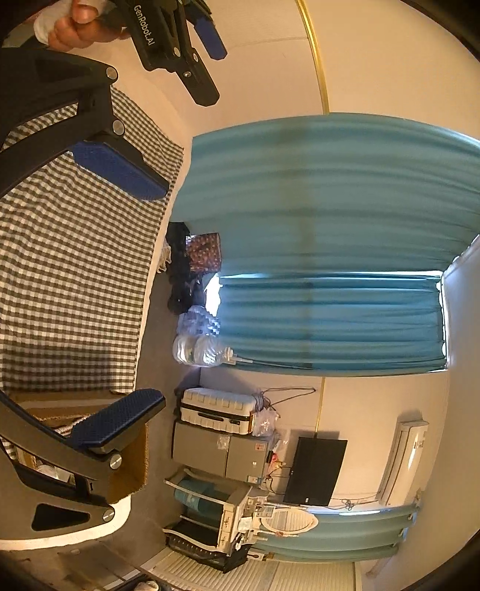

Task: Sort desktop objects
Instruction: 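Withdraw both tools from the cardboard box back over the bed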

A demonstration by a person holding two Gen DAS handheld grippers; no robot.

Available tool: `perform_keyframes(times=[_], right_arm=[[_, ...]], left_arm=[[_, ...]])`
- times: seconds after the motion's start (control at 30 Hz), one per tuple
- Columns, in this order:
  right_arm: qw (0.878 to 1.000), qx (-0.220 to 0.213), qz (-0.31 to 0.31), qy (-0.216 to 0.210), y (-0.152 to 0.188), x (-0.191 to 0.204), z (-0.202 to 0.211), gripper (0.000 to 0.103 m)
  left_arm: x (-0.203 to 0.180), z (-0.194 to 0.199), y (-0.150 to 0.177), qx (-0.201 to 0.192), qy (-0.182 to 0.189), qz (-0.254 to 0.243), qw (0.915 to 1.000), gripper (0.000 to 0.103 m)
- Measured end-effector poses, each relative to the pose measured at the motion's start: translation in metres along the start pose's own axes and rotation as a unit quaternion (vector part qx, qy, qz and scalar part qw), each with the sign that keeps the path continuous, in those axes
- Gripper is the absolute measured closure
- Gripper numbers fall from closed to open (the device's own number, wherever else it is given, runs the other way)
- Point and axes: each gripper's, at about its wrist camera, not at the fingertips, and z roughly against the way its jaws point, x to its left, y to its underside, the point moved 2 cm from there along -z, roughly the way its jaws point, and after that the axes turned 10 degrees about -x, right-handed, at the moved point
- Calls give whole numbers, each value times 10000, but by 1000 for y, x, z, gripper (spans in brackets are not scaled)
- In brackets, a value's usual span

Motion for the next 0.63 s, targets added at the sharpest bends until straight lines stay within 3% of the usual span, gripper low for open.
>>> perform_keyframes(times=[0.63], right_arm=[[9998, 129, 22, 117, 13, -17, -2, 0]], left_arm=[[-30, -2, 23, 224, 207, -286, 9991, 0]])
